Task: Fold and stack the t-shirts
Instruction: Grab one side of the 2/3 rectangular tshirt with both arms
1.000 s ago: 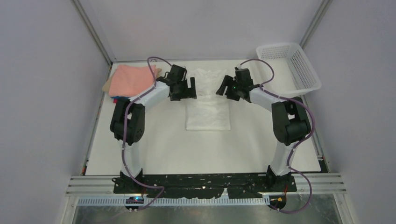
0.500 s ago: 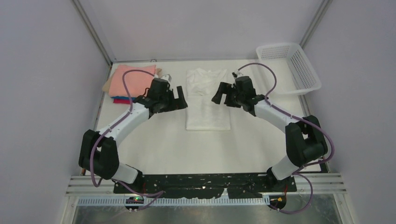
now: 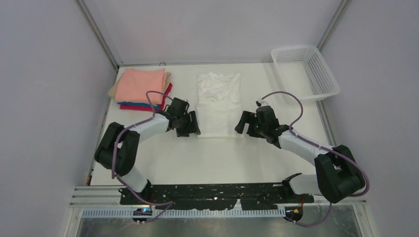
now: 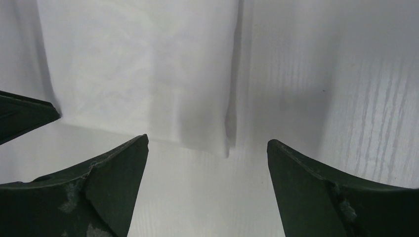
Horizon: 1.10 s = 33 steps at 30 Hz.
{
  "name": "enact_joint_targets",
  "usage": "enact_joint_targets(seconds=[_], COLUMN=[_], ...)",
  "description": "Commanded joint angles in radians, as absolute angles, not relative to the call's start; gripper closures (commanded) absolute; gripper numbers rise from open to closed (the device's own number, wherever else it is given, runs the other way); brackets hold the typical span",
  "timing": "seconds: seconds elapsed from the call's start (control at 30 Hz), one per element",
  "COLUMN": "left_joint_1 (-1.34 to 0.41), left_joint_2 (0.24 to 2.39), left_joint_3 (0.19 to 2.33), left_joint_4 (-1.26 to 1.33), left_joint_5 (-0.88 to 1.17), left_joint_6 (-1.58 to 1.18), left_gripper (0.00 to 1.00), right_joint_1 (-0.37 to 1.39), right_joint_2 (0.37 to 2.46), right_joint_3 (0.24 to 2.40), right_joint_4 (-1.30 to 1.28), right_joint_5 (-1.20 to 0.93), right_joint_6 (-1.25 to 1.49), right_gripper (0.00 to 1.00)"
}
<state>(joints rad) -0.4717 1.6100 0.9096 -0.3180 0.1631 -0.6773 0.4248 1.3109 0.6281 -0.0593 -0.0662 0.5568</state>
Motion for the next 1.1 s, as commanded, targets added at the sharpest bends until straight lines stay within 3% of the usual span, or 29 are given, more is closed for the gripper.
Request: enact_joint_targets(seconds=[0.0,0.2,0.47,0.6,0.87,1.07], left_joint_1=[-0.487,-0.513,-0.523,-0.523,-0.523,-0.524], left_joint_2=[1.632,1.675,1.727,1.729,1.714,1.7], left_joint_3=[0.919,0.92,0.937,0.934,0.928,0.924], left_joint_4=[-0.268,-0.238,-0.25,-0.259,-0.267,-0.274], left_joint_5=[0.21,0.226,0.213,0.209,0.192,0.186], left_joint_6=[-0.711,-0.742,-0.746,-0.744,-0.742,-0.734], left_gripper=[0.42,0.49,0.99,1.0,1.0,1.0], right_joint_1=[0.423,0.423,0.424,0.423,0.423,0.423], right_joint_2=[1.263,1.245,1.243,1.277,1.372,1.395], right_joint_3=[0.587,0.57,0.546,0.546,0.556,0.536], right_joint_4=[-0.006,-0.014,-0.018,-0.009,0.049,0.088], right_joint_5=[-0.005,0.033,0.024,-0.044,-0.067,-0.084], right_joint_6=[0.607,0.613,0.625,0.628,0.674,0.7], right_gripper=[0.05,0.05,0.04,0.02,0.34,0.69])
